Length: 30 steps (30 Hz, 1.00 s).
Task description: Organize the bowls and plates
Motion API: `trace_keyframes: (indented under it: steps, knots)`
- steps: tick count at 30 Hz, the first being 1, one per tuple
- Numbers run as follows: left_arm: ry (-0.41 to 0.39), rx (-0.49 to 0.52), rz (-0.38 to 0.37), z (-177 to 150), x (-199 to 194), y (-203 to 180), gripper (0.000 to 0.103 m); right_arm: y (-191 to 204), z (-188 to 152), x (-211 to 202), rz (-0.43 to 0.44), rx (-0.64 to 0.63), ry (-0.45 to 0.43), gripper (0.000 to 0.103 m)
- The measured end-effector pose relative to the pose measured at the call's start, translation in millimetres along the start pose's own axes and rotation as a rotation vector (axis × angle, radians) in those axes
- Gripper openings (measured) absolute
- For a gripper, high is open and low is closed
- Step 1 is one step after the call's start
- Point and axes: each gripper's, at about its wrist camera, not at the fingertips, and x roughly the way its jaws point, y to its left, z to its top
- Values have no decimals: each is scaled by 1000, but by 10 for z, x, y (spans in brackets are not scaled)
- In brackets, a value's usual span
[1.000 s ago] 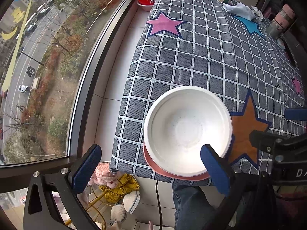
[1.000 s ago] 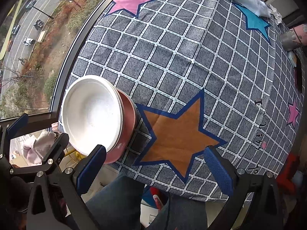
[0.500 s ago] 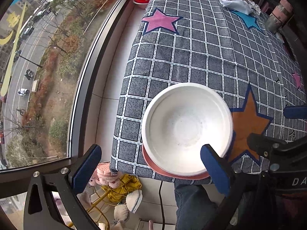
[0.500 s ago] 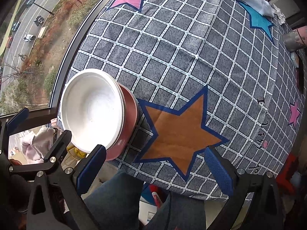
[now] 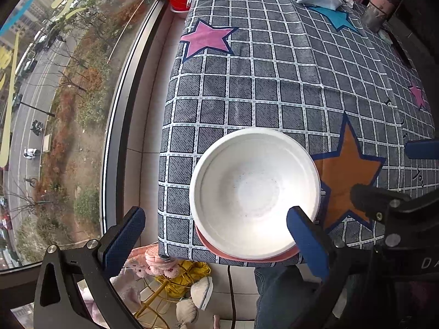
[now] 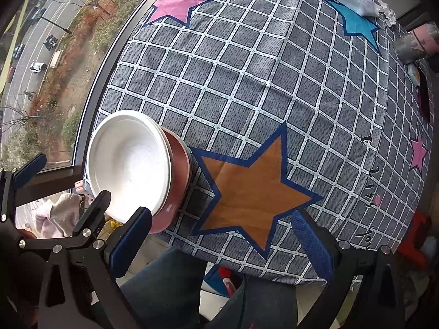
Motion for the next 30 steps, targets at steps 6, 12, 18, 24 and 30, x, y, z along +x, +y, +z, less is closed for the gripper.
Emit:
trace_keyframes:
  steps: [6, 12, 18, 24, 30]
  knots:
    - [1, 14, -3, -4, 3, -27, 103, -1, -25, -6, 4, -2, -4, 102]
    - [5, 19, -9, -17, 0, -5, 103, -11, -61, 10, 8, 13, 0, 102]
    - [-1, 36, -18, 18, 4, 34, 103, -17, -70, 14, 13, 40, -6, 102]
    - [14, 52, -19, 36, 46, 52, 103, -43, -76, 26, 29, 77, -3, 102]
    - [10, 12, -22, 97, 80, 87, 103, -54, -40, 8, 26, 61, -8, 102]
